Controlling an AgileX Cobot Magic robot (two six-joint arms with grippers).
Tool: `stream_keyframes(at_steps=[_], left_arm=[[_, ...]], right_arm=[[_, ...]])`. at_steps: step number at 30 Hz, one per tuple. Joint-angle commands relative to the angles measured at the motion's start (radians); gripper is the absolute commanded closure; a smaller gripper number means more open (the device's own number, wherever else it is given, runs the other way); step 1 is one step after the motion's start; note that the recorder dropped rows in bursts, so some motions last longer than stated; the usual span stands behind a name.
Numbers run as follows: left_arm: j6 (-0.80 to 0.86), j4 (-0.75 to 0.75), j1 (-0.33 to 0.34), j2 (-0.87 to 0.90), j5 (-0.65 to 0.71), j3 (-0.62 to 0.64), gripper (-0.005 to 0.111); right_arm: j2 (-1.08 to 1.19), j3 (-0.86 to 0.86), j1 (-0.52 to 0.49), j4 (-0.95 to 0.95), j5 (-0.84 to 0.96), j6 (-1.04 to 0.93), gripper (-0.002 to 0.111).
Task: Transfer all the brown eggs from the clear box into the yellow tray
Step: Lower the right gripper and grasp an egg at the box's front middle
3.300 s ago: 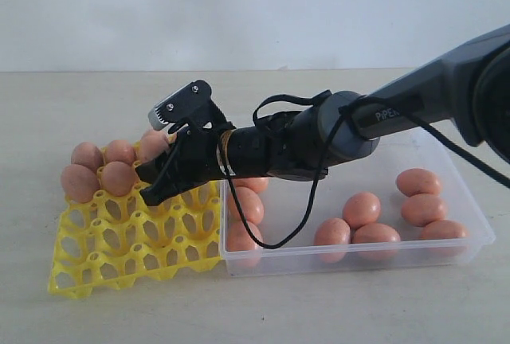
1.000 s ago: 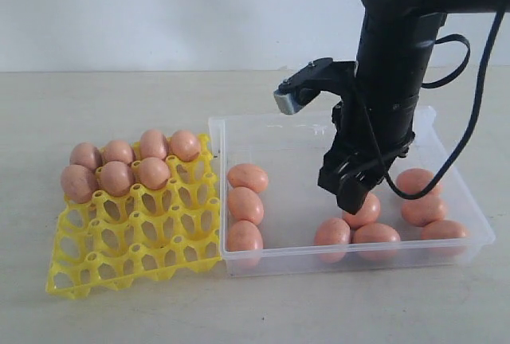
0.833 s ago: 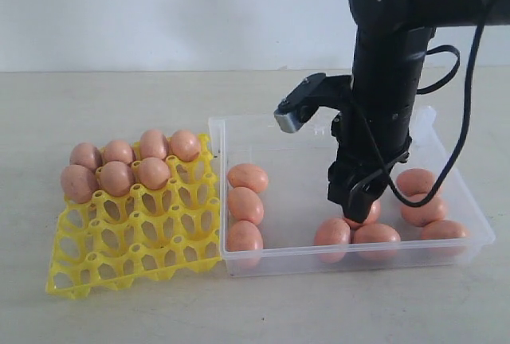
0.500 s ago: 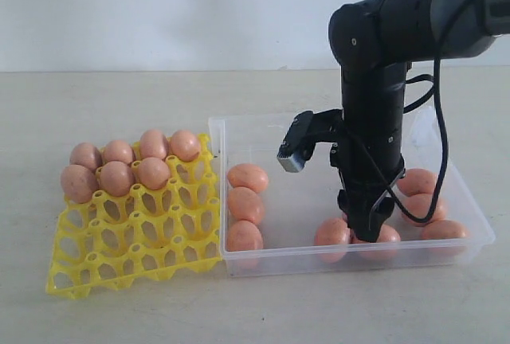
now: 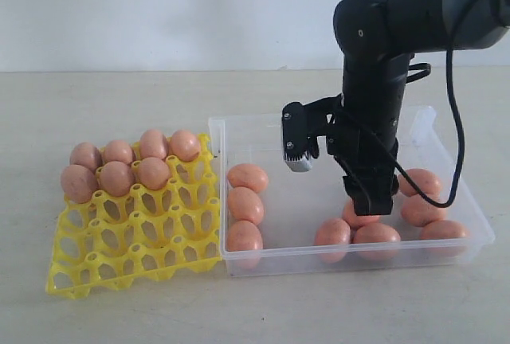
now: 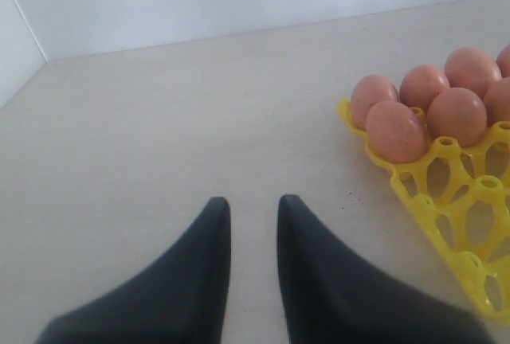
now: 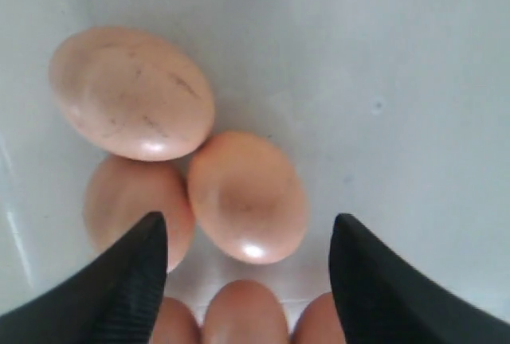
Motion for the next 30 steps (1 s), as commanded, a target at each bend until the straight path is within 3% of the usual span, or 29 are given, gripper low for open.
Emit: stream_keyframes(at_steps=[1,22,26,30], left_arm=[[-0.002,-0.002,-0.005,-0.002,-0.007,0.004,0.085],[-0.002,-0.002,-0.005,-0.002,-0.007,0.004,0.085],[-0.002,-0.002,-0.005,-0.002,-0.007,0.004,0.085],[-0.002,-0.002,-0.005,-0.002,-0.007,0.004,0.085]], right_arm=[[0.018,-0.008,-0.003,0.002,-0.051,-0.173,0.050],[0.122,-0.005,-0.022,-0.001,-0.044,-0.176,0.051],[0.134,-0.005,-0.024,-0.001,-0.061,-0.161,0.072],[0.134,-0.005,-0.024,-0.001,-0.075,-0.099,0.108]])
